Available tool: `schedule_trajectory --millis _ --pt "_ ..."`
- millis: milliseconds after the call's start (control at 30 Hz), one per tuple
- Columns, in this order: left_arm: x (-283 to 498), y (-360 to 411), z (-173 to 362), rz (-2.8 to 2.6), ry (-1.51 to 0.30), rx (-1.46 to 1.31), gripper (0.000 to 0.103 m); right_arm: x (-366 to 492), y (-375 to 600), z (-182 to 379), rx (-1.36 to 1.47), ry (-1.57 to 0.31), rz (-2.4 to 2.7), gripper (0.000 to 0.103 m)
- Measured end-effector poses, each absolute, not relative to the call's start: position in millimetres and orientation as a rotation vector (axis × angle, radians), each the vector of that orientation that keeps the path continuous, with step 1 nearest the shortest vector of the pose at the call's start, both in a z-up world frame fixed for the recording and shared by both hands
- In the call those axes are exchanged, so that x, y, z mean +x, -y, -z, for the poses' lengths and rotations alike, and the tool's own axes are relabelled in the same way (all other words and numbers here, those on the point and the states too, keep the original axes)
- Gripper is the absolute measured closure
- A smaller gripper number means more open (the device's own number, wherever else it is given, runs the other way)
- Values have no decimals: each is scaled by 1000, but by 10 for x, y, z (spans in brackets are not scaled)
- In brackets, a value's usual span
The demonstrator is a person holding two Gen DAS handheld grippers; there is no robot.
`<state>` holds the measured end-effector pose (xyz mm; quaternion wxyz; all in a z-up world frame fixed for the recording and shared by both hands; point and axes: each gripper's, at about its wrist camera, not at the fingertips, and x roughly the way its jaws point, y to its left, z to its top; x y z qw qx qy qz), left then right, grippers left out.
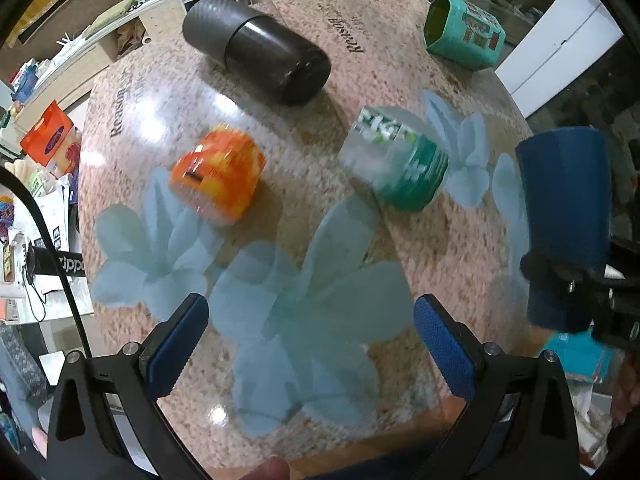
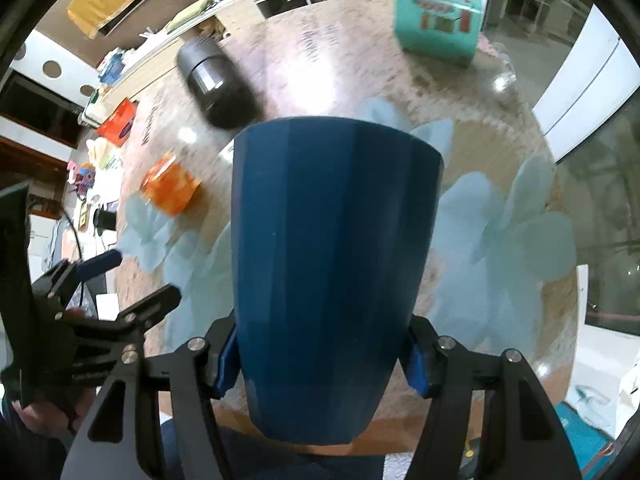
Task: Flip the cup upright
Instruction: 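Lift the blue cup with the right tool and carry it toward the left tool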
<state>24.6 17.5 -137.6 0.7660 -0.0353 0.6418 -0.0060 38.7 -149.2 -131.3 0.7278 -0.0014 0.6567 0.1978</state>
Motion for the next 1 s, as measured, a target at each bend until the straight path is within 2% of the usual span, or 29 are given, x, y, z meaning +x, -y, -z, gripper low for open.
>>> schedule_trajectory --millis 567,1000 --pt "-221 -666 1791 -18 -1467 -116 0 8 901 2078 -138 -1571 -484 41" --pt "-258 -751 1906 -52 -1472 -85 0 141 853 2147 -214 -1553 -448 40"
